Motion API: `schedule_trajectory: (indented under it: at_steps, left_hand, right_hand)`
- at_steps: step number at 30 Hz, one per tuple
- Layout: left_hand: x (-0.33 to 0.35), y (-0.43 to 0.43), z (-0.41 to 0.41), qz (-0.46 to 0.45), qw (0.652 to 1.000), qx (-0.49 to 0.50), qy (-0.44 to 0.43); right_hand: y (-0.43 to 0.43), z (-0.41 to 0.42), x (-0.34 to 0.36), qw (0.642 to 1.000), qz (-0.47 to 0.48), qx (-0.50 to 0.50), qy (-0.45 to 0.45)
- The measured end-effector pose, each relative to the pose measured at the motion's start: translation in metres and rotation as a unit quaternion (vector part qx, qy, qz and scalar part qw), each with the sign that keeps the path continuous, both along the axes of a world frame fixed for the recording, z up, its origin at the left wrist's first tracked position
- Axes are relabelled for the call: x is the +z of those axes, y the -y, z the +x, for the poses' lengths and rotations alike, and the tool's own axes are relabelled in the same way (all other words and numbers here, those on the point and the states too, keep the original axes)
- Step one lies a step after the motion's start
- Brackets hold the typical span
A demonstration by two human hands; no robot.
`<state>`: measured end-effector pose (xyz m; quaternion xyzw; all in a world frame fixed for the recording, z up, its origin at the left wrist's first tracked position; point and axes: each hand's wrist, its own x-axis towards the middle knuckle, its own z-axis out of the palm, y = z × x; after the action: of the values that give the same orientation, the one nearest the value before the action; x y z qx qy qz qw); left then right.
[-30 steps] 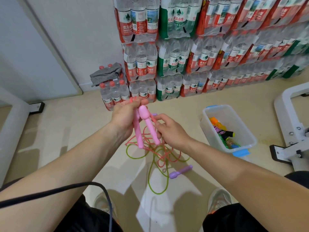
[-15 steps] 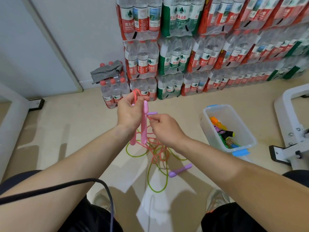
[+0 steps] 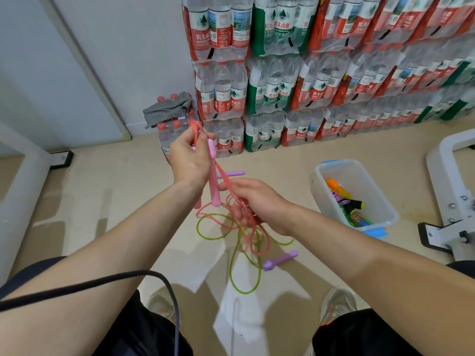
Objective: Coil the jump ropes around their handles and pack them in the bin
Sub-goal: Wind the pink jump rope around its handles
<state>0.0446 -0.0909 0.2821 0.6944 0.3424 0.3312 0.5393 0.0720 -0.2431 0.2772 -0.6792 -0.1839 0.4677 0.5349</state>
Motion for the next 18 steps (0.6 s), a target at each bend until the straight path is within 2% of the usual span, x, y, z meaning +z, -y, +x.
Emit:
schedule_trajectory:
  at_steps: [2, 4, 8, 11, 13, 16, 18]
  left_hand:
    - [0.0, 0.0, 0.0, 0.001, 1.0, 0.014, 0.003]
    - [-0.004, 0.007, -0.001, 0.0, 1.0, 0.005, 0.009]
    - [-0.004, 0.027, 0.002, -0.119, 0.992, -0.012, 0.048]
    - [0.008, 0.035, 0.001, -0.2, 0.978, -0.014, 0.06]
    - [0.01, 0.037, 0.0, -0.209, 0.975, -0.053, 0.053]
    - [0.005, 0.034, -0.002, -0.191, 0.972, -0.135, 0.008]
    - [0.003, 0.03, -0.001, -0.168, 0.975, -0.147, -0.011]
  right_hand:
    - [-0.003, -0.007, -0.004, 0.998, 0.055, -0.03, -0.021]
    - [-0.008, -0.015, -0.007, 0.996, 0.066, -0.046, 0.025]
    - [-0.011, -0.027, -0.015, 0.977, 0.037, -0.041, 0.206]
    - [-0.01, -0.033, -0.021, 0.93, -0.001, -0.017, 0.366]
    - [-0.01, -0.035, -0.024, 0.898, -0.037, 0.001, 0.438]
    - [-0.01, -0.033, -0.023, 0.88, -0.063, 0.011, 0.47]
    - [-0.01, -0.033, -0.021, 0.87, -0.078, 0.025, 0.487]
